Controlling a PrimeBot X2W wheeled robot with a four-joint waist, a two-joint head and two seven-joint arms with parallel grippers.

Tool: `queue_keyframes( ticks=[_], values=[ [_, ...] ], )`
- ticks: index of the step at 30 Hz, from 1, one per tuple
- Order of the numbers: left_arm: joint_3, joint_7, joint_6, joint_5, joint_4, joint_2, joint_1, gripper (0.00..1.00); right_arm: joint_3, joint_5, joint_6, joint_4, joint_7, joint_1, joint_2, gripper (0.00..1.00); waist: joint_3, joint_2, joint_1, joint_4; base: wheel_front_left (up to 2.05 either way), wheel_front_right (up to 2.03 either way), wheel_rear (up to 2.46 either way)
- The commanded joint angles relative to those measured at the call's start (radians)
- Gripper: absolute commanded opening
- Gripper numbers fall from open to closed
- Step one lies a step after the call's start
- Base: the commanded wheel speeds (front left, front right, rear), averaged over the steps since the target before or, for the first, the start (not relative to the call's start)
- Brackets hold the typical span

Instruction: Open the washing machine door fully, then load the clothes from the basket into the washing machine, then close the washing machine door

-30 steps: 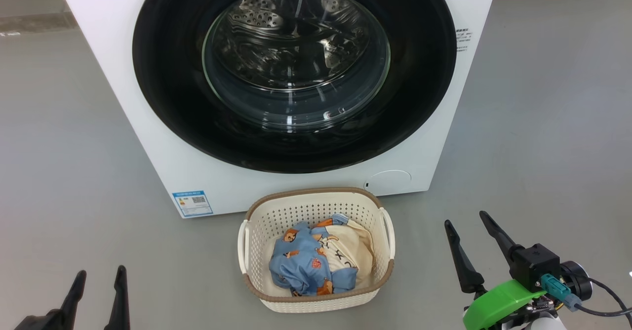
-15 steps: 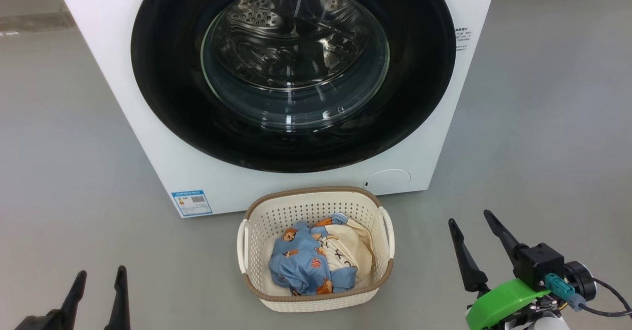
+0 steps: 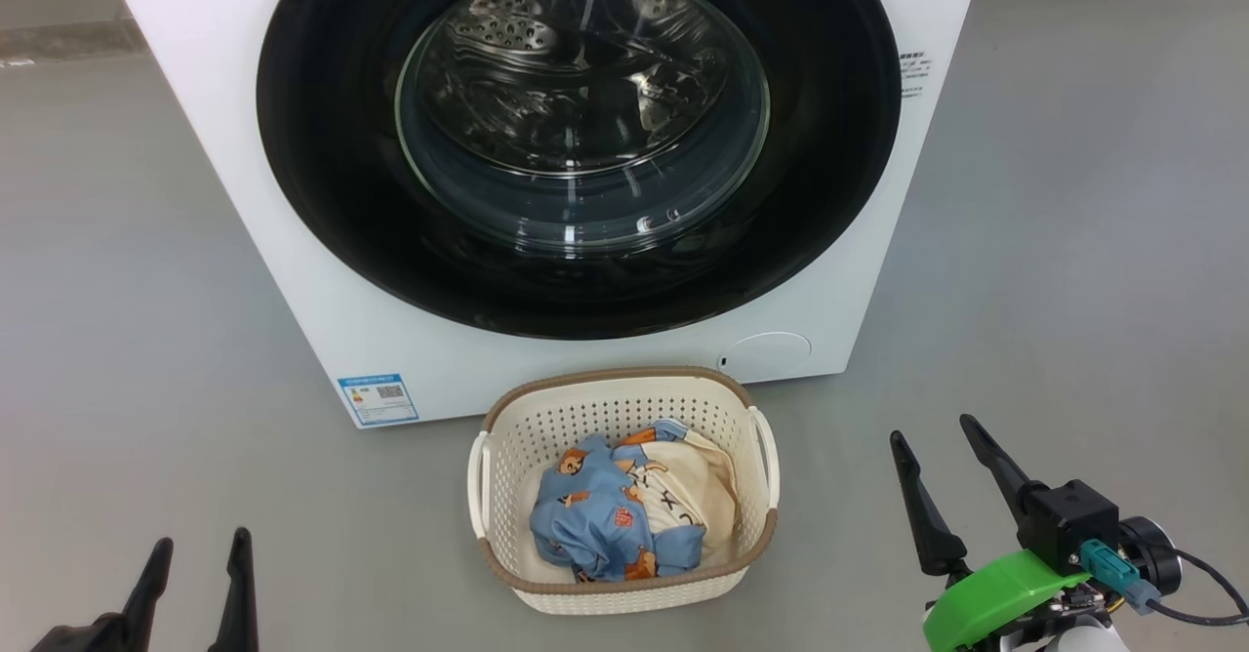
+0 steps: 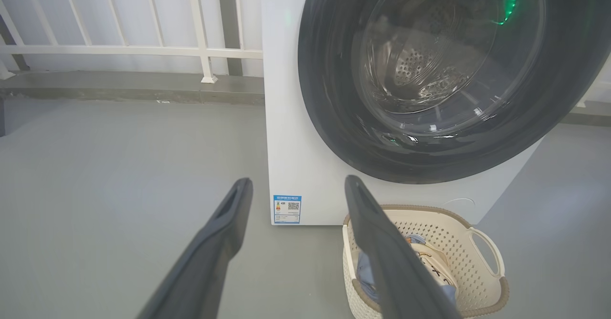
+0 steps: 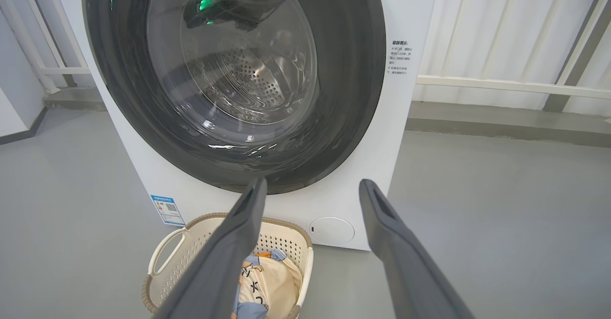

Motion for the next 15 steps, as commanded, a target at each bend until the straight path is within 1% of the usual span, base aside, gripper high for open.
queue_keyframes(
  ticks=[1,5,8,11,15],
  values=[
    [0.031,-0.014,-0.002,-0.009,-0.018,0.018,-0.017,1.0,0.028,-0.009,-0.001,-0.022,-0.012,-0.034,0.004,1.0,0.0,0.0,0.0,0.0,0.0,0.0,0.0],
    [0.033,-0.014,-0.002,-0.012,-0.02,0.017,-0.018,1.0,0.028,-0.009,-0.001,-0.023,-0.012,-0.034,0.004,1.0,0.002,0.0,0.0,-0.002,0.07,0.07,-0.15],
    [0.031,-0.014,-0.002,-0.013,-0.023,0.017,-0.019,1.0,0.029,-0.007,-0.001,-0.023,-0.012,-0.034,0.004,1.0,0.003,0.0,0.0,-0.003,0.33,0.33,-0.67],
    [0.031,-0.014,-0.002,-0.015,-0.028,0.018,-0.021,1.0,0.03,-0.005,-0.001,-0.022,-0.012,-0.035,0.004,1.0,0.005,0.0,0.0,-0.005,0.6,0.6,-1.19],
    [0.031,-0.014,-0.002,-0.018,-0.031,0.019,-0.021,1.0,0.03,-0.004,-0.001,-0.022,-0.012,-0.035,0.004,1.0,0.007,0.0,0.0,-0.007,0.92,0.92,-1.84]
  ],
)
